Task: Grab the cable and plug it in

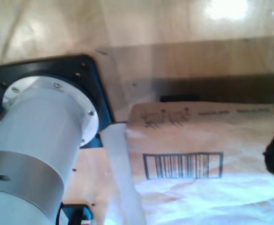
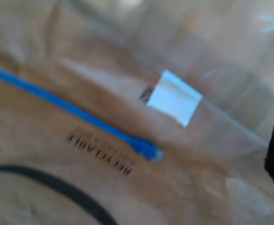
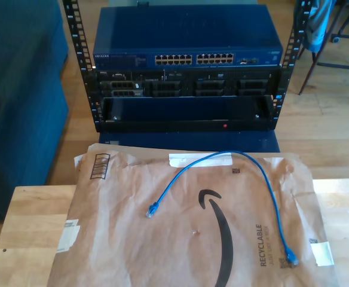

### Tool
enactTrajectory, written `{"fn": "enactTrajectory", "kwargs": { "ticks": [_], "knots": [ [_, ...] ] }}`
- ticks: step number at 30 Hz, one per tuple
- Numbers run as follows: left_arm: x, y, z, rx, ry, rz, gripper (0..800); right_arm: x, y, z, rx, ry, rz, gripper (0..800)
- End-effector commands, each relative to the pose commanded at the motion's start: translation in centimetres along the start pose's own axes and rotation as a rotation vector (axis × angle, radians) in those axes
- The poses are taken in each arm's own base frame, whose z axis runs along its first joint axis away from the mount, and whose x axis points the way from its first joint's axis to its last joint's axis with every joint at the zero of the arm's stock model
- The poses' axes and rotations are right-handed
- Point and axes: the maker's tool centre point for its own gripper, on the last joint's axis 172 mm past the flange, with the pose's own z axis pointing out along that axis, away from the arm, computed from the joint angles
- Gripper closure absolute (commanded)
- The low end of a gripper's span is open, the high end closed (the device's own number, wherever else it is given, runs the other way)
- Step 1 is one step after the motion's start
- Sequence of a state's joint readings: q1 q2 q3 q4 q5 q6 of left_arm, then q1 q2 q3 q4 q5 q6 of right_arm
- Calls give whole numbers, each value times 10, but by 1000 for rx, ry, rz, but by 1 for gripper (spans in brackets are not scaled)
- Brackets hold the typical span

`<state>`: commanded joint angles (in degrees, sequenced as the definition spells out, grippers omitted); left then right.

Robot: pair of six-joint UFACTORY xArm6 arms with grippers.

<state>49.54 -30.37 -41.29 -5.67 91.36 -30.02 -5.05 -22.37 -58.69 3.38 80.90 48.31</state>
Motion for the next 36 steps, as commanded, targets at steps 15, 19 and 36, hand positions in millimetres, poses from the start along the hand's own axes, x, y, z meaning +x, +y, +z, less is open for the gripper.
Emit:
{"fn": "enactTrajectory", "kwargs": {
  "ticks": [15,19,36],
  "knots": [
    [-11,20,4,8,-21,16,0,-94,-166,2,0,-11,-259,4],
    [-12,22,4,4,-25,16,0,-120,-181,19,-28,-25,-310,4],
    [-24,35,13,37,-44,18,0,-183,-217,83,-66,-37,-417,3]
  ]
}}
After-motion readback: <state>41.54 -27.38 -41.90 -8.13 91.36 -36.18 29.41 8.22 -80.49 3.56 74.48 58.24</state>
